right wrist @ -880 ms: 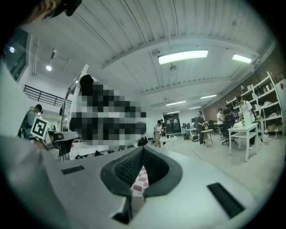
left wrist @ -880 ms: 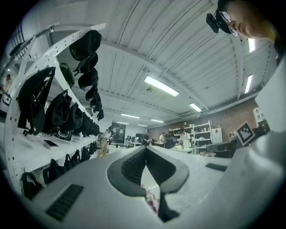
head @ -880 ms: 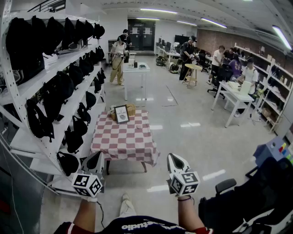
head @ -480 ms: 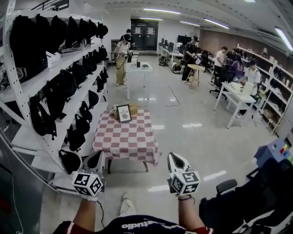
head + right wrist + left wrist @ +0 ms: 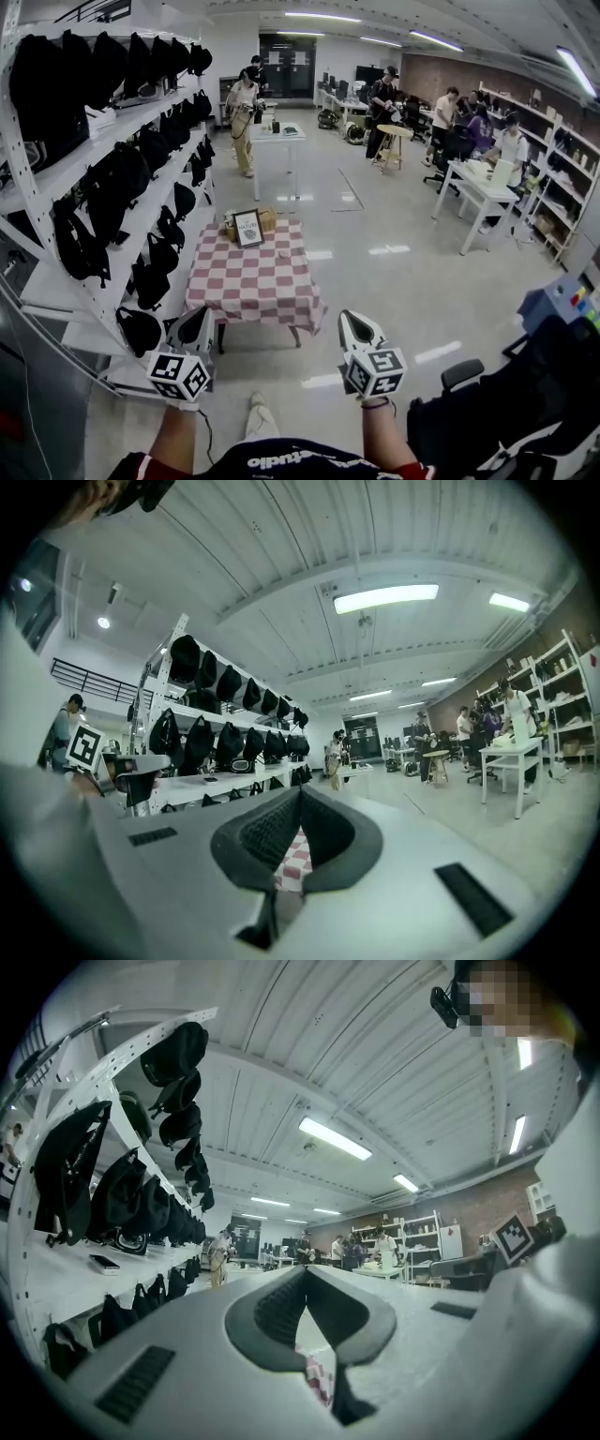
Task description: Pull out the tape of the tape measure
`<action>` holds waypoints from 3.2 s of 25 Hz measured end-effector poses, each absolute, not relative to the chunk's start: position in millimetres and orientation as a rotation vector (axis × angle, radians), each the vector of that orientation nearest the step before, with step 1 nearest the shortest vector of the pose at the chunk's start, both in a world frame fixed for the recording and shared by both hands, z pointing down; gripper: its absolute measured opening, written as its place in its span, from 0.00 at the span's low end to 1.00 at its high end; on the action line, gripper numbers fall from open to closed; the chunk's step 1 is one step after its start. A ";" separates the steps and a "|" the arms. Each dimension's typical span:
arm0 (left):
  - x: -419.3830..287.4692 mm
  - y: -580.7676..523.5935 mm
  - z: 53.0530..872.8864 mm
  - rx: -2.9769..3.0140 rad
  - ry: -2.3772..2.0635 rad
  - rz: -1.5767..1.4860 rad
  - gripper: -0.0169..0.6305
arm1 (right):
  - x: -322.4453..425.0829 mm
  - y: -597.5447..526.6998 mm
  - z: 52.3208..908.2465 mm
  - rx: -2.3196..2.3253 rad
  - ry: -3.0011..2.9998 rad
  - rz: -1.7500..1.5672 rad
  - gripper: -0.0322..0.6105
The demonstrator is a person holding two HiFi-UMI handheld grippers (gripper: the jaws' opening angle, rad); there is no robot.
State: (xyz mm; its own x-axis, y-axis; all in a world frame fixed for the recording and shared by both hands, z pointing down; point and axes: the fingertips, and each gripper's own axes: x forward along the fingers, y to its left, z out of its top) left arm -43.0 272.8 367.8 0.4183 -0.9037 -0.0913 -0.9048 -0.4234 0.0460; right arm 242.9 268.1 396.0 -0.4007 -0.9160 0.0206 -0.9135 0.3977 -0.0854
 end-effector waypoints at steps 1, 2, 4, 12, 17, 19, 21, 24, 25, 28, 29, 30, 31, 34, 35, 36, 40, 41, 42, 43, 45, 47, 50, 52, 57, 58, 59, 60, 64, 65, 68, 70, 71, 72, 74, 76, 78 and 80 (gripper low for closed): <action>-43.5 272.9 368.1 -2.638 1.683 0.160 0.03 | 242.3 268.5 394.8 -1.699 2.597 -0.123 0.04; -44.7 273.0 368.8 -2.639 1.688 0.163 0.03 | 241.3 268.7 393.9 -1.694 2.592 -0.116 0.04; -46.8 272.9 371.0 -2.639 1.694 0.168 0.03 | 239.3 267.7 393.4 -1.678 2.588 -0.112 0.04; -52.3 275.4 375.0 -2.596 1.708 0.118 0.03 | 230.1 262.7 391.2 -1.644 2.592 -0.140 0.04; -58.1 274.1 377.4 -2.603 1.702 0.106 0.03 | 223.4 255.3 392.7 -1.630 2.595 -0.141 0.04; -59.0 272.4 378.5 -2.619 1.696 0.104 0.03 | 221.4 253.1 394.0 -1.630 2.610 -0.136 0.05; -60.8 269.8 379.5 -2.635 1.694 0.111 0.03 | 218.9 250.4 395.2 -1.629 2.622 -0.134 0.05; -65.3 263.6 381.7 -2.646 1.699 0.122 0.03 | 215.7 244.3 396.3 -1.635 2.622 -0.137 0.05; -66.4 260.8 382.8 -2.654 1.697 0.125 0.03 | 214.8 241.6 396.6 -1.638 2.622 -0.137 0.05; -67.8 249.4 384.4 -2.690 1.679 0.148 0.03 | 213.7 230.1 397.4 -1.650 2.623 -0.135 0.05; -68.3 244.7 384.6 -2.692 1.675 0.152 0.03 | 213.2 225.7 398.1 -1.650 2.624 -0.138 0.05; -69.0 239.6 385.1 -2.691 1.675 0.153 0.03 | 212.7 221.3 399.3 -1.647 2.625 -0.145 0.05; -69.8 234.1 385.8 -2.689 1.677 0.153 0.03 | 212.2 216.6 400.5 -1.645 2.625 -0.154 0.05; -70.5 216.8 388.2 -2.691 1.680 0.144 0.03 | 211.2 202.8 401.0 -1.649 2.621 -0.162 0.05; -68.7 211.4 389.5 -2.695 1.671 0.131 0.03 | 211.3 198.9 400.4 -1.647 2.620 -0.156 0.05; -65.8 206.2 391.3 -2.703 1.656 0.115 0.03 | 211.7 195.0 400.2 -1.642 2.620 -0.152 0.05; -59.5 188.0 397.9 -2.737 1.609 0.097 0.03 | 209.6 174.0 404.5 -1.607 2.626 -0.182 0.05; -60.3 182.9 399.7 -2.742 1.609 0.098 0.03 | 207.8 167.7 405.5 -1.599 2.629 -0.190 0.05; -61.6 177.3 401.7 -2.747 1.613 0.100 0.03 | 205.9 161.2 406.5 -1.590 2.634 -0.197 0.05; -63.1 171.0 403.7 -2.752 1.619 0.102 0.03 | 204.1 154.4 407.7 -1.582 2.639 -0.205 0.05; -66.5 157.0 406.4 -2.758 1.640 0.111 0.03 | 201.8 139.7 410.6 -1.578 2.644 -0.225 0.05; -71.1 142.8 406.5 -2.754 1.668 0.128 0.03 | 200.5 123.9 414.4 -1.586 2.653 -0.242 0.05; -77.8 119.7 406.1 -2.745 1.698 0.150 0.03 | 197.9 97.9 417.6 -1.591 2.673 -0.257 0.05; -82.5 103.0 408.6 -2.744 1.714 0.146 0.03 | 195.1 80.8 417.8 -1.588 2.683 -0.267 0.05; -94.1 63.6 413.4 -2.749 1.755 0.142 0.03 | 181.9 40.2 414.2 -1.576 2.693 -0.305 0.05; -95.4 56.7 413.4 -2.753 1.754 0.139 0.03 | 179.1 31.7 416.1 -1.570 2.698 -0.309 0.05; -96.4 50.1 412.7 -2.758 1.751 0.136 0.03 | 176.6 23.3 418.6 -1.563 2.703 -0.313 0.05; -97.6 43.8 411.3 -2.762 1.746 0.134 0.03 | 174.2 15.2 420.2 -1.562 2.705 -0.318 0.05; -108.3 18.3 402.9 -2.761 1.740 0.145 0.03 | 163.2 -13.8 419.5 -1.590 2.714 -0.331 0.05; -112.0 11.5 401.2 -2.760 1.740 0.148 0.03 | 159.9 -20.2 418.3 -1.594 2.717 -0.327 0.05; -121.5 -10.6 399.8 -2.770 1.733 0.153 0.03 | 152.1 -40.4 414.6 -1.611 2.717 -0.307 0.05; -127.3 -25.5 400.5 -2.780 1.728 0.161 0.03 | 146.3 -54.9 412.8 -1.618 2.712 -0.302 0.05; -129.8 -32.7 400.5 -2.785 1.722 0.167 0.03 | 142.7 -61.8 412.4 -1.621 2.713 -0.300 0.05; -131.9 -39.7 400.3 -2.790 1.714 0.174 0.03 | 139.0 -68.1 412.2 -1.624 2.714 -0.298 0.05; -135.1 -52.5 400.1 -2.800 1.689 0.186 0.03 | 132.2 -78.7 411.3 -1.632 2.715 -0.289 0.05; -137.9 -64.3 400.6 -2.809 1.669 0.196 0.03 | 126.5 -87.7 410.9 -1.642 2.711 -0.281 0.05; -141.7 -75.0 403.3 -2.817 1.662 0.206 0.03 | 121.0 -95.4 413.2 -1.655 2.710 -0.278 0.05; -144.6 -84.0 408.0 -2.829 1.661 0.217 0.03 | 117.4 -101.3 416.4 -1.673 2.713 -0.276 0.05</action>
